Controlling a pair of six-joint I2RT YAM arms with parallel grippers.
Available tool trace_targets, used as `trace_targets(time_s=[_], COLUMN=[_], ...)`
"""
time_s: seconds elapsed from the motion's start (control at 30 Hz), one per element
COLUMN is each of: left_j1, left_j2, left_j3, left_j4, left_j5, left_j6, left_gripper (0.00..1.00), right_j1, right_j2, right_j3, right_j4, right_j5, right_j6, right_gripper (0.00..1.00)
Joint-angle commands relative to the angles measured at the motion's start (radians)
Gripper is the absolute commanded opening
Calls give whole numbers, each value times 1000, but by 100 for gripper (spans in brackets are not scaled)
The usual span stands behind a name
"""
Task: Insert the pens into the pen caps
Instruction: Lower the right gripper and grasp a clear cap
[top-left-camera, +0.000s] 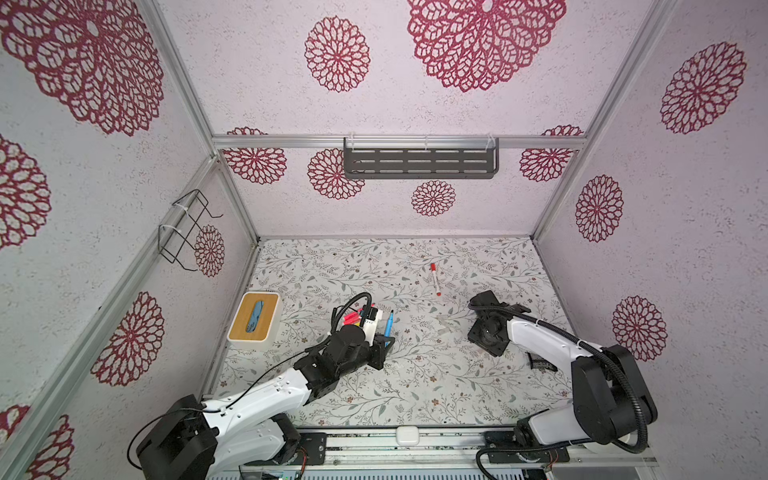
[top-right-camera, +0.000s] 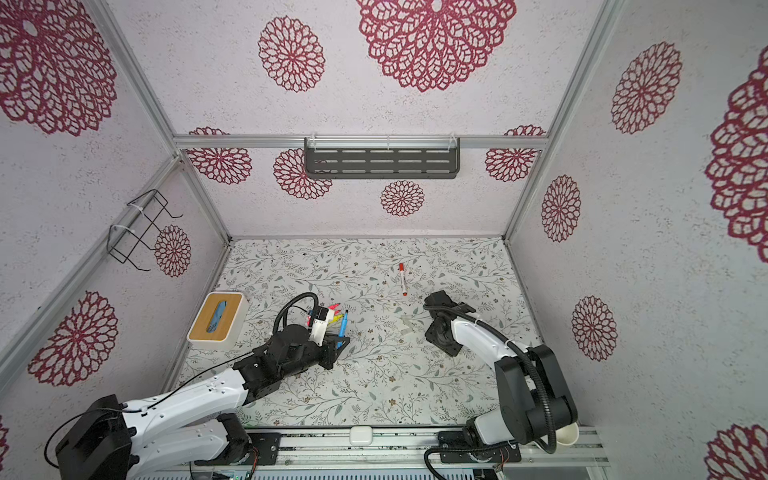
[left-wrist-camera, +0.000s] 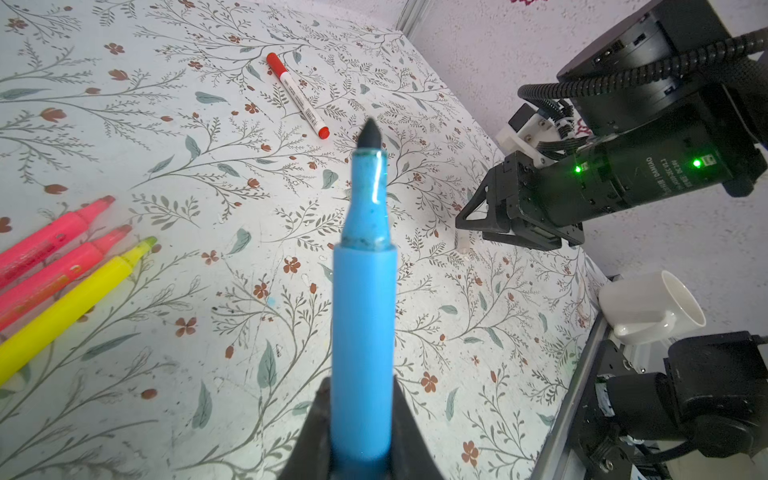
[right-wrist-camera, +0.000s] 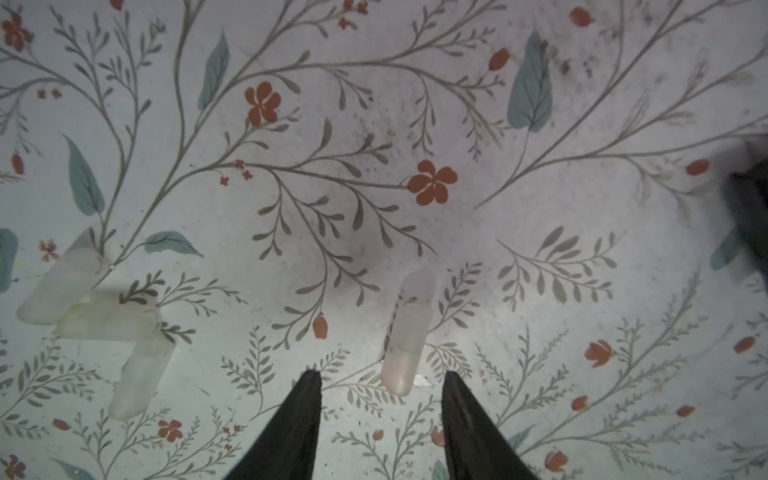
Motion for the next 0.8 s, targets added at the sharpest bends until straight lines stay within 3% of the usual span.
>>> trace_targets(time_s=[0.0, 0.77], left_j1=[-4, -3], left_j2=[10, 8], left_j3=[2, -23], left_j4=[23, 34], left_j5=[-11, -39], left_j6=[15, 23], left_gripper=[0, 0], right_j1=[-7, -10], right_j2=[15, 103], right_j3=[9, -25], right_j4=[-31, 36], right_j5=[20, 52], right_j6=[30, 17], right_gripper=[48, 34])
